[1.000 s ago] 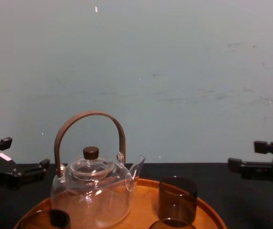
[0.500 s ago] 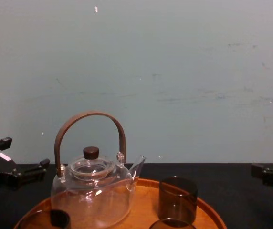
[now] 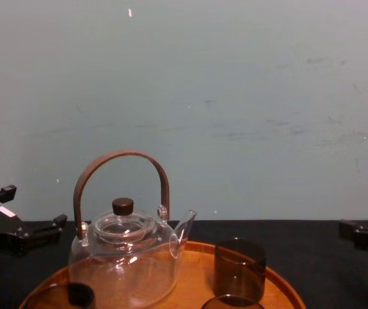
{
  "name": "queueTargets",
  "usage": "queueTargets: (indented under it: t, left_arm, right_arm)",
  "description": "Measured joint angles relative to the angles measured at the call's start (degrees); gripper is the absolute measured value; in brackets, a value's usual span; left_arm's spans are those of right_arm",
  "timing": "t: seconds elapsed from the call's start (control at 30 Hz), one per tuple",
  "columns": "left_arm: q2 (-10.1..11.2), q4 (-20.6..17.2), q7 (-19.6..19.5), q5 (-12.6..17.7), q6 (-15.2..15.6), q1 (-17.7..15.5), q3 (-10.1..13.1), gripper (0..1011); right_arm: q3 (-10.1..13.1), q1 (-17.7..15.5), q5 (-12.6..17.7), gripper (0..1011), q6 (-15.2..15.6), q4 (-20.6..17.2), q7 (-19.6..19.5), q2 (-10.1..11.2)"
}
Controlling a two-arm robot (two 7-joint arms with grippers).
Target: Pick up the glass from the table and place it on the tray.
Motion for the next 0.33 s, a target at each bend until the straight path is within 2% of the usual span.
queueTargets:
  t: [0.33]
  left_arm:
    - [0.0, 0.0, 0.0, 0.0, 0.0, 0.0, 0.0, 1001]
  right_arm:
    - [-0.05, 0.04, 0.0, 1002, 0.0, -0.01, 0.08, 0.05]
